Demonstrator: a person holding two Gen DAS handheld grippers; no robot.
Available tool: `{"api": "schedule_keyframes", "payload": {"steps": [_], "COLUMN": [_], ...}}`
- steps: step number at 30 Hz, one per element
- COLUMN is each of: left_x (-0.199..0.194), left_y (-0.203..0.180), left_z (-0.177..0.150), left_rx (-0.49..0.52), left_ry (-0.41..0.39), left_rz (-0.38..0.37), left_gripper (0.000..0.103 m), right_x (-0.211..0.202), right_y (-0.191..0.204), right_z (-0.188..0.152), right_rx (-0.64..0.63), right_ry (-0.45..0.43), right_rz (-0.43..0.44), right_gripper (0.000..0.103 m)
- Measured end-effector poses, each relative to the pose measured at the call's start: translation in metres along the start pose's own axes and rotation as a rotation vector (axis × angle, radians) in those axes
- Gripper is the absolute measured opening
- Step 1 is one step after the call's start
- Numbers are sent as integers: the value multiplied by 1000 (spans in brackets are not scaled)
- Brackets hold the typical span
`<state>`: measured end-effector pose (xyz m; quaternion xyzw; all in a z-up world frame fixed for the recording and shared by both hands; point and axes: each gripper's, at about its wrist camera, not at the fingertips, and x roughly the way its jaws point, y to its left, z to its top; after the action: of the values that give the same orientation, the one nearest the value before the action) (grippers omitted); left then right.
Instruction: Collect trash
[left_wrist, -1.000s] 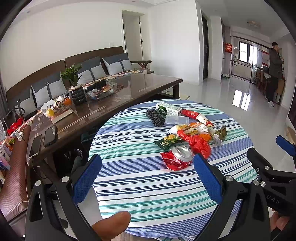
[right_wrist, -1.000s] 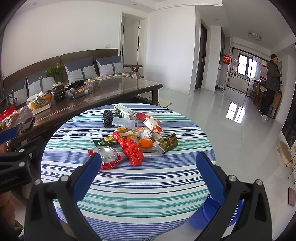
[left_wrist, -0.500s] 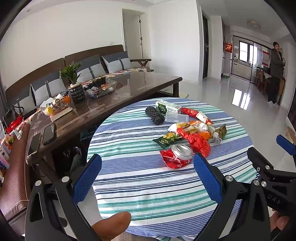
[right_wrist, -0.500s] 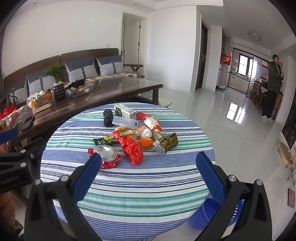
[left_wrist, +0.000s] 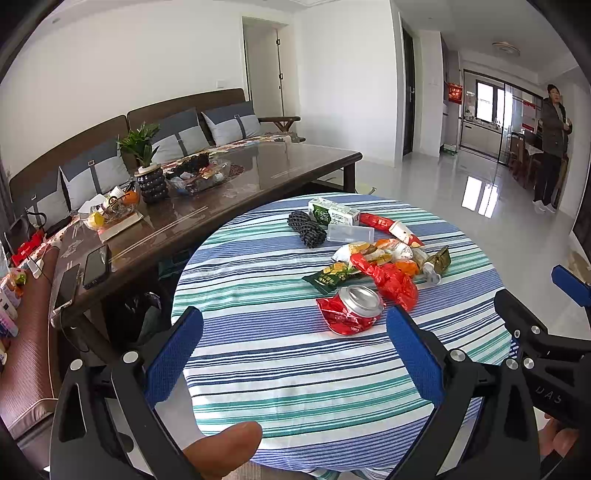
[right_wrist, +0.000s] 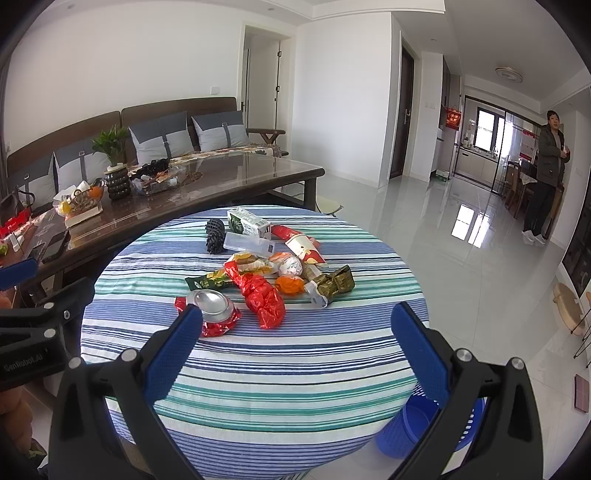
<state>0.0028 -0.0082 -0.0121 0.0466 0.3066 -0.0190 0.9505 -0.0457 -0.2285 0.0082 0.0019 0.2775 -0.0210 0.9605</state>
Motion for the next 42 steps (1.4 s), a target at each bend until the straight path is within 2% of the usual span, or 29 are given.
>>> {"api": "schedule_keyframes", "payload": {"steps": [42], "left_x": [2], "left_y": [-5], "left_z": [-6], "left_rx": [0], "left_ry": [13], "left_rz": [-5], "left_gripper": [98], "right_x": [-5], "right_y": [-10], "right_z": [3], "right_rx": [3], "right_ry": [-4], "right_rz": [-10], "right_gripper": [98]}}
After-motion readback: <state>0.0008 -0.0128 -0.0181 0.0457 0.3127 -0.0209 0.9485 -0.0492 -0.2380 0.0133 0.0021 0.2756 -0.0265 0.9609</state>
